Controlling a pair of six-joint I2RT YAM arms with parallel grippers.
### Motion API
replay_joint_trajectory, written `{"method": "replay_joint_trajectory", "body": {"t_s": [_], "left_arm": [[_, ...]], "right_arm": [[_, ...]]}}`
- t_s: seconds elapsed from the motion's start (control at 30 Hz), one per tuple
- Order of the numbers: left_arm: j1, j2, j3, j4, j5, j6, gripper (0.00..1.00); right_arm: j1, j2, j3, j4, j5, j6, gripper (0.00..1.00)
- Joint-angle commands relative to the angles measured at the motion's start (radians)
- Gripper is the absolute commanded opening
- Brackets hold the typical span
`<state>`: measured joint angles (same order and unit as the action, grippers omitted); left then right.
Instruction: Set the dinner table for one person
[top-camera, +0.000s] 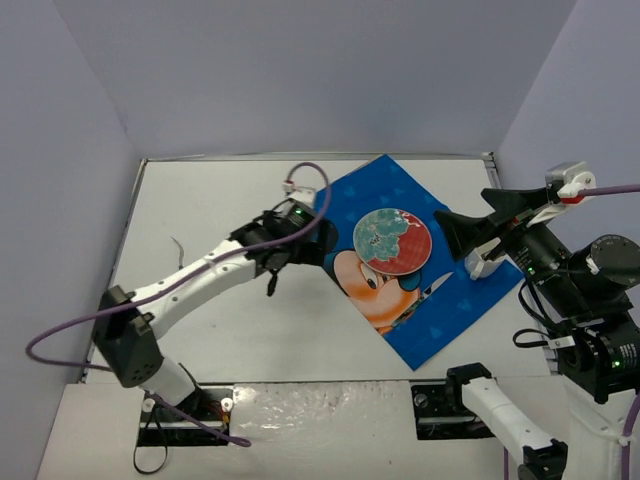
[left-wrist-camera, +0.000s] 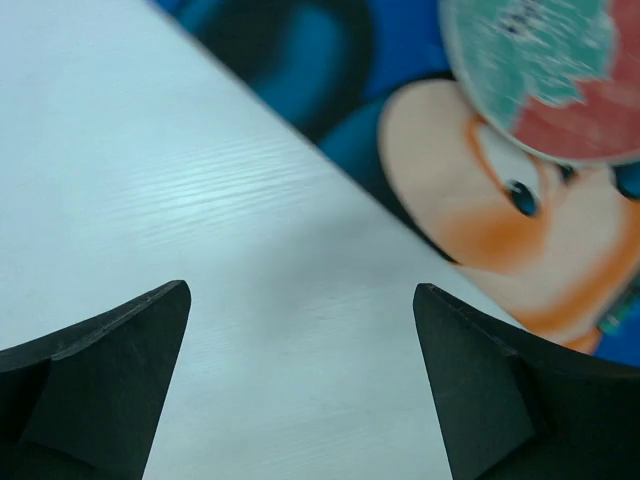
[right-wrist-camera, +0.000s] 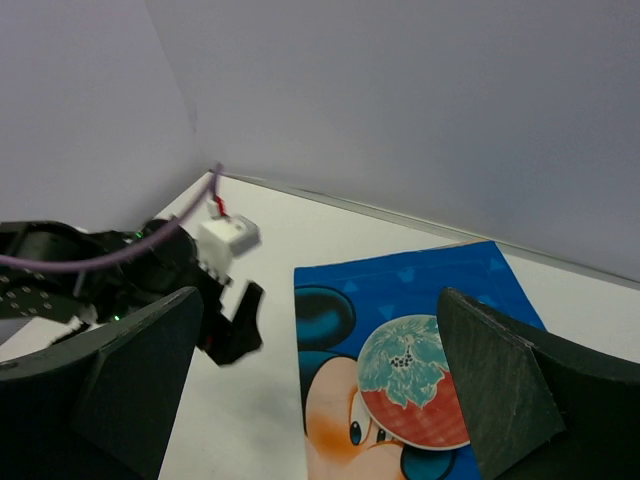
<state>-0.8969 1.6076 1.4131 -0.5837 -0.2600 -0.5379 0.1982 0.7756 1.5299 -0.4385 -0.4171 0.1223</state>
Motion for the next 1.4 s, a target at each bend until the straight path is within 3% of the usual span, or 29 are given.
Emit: {"method": "replay_joint_trajectory", "body": {"t_s": [0.0,0.23,0.37,0.5,0.73,1.07,1.37], "left_arm": [[0.164,-0.179,-0.137,-0.095,-0.127,-0.105,0.92],[0.598,-0.403,-0.408,-0.074,-0.019,-0.060,0.88],[0.827,-0.393,-0.453,-0.024,0.070,0.003,0.81],[0.979,-0.308,-0.471,0.055,0.121,0.051,0.72],[1.041,-0.095,-0.406,0.132,0.196,0.120,0.51],[1.046,0.060,-0.236,0.198,0.208,0.199,0.45],[1.046,0.207,-0.122,0.148,0.185,0.217,0.31]], "right_arm": [[0.008,0.035,0.014,0.073,0.018,-0.023,1.00],[0.010,0.052,-0.033,0.075,0.014,-0.017,1.00],[0.016,0.052,-0.050,0.079,0.006,-0.021,1.00],[0.027,0.048,-0.066,0.080,0.004,-0.031,1.00],[0.034,0.028,-0.088,0.080,0.018,-0.046,1.00],[0.037,0.019,-0.102,0.079,0.021,-0.050,1.00],[0.037,0.014,-0.109,0.078,0.037,-0.057,1.00]]}}
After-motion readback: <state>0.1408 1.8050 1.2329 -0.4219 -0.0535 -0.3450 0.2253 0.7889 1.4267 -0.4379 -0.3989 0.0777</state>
